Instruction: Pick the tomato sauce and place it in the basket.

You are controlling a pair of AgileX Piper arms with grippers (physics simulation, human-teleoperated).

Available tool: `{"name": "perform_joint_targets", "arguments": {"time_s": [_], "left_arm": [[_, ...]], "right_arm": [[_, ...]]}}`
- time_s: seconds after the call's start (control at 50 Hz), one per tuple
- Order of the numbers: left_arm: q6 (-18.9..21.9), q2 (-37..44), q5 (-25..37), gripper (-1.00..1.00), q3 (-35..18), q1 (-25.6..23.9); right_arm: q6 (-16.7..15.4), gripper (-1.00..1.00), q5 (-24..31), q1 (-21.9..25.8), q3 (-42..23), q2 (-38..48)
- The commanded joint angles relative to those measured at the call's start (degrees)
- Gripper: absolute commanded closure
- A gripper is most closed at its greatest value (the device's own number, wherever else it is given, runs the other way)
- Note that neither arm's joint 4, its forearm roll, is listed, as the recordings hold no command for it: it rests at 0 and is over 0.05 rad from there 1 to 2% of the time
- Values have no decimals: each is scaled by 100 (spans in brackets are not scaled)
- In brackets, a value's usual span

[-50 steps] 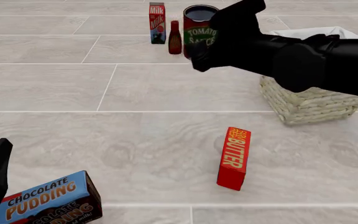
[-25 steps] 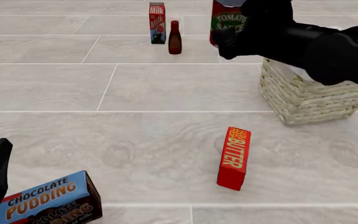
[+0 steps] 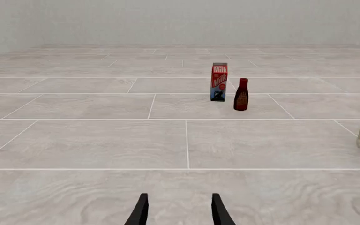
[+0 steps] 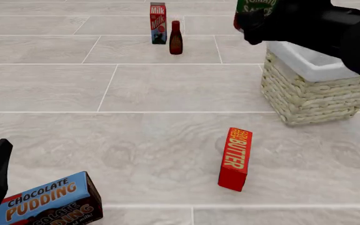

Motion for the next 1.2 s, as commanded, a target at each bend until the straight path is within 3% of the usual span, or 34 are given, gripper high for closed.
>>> {"name": "perform_joint_targets", "arguments": {"time_s": [0.02,0.26,0.62,0.92,1.2], "left_arm": [[0,0,0,-100,0,0],[0,0,0,-100,0,0],[0,0,0,-100,0,0],[0,0,0,-100,0,0],[0,0,0,-100,0,0]], "right_arm": [[114,100,112,-196,-96,-174],[53,100,19,-663,-172,-35],[268,100,-61,-1154,-245,-60],[161,100,-170,-1499,-66,-163],[262,100,-351,-1816,97,-165]]}}
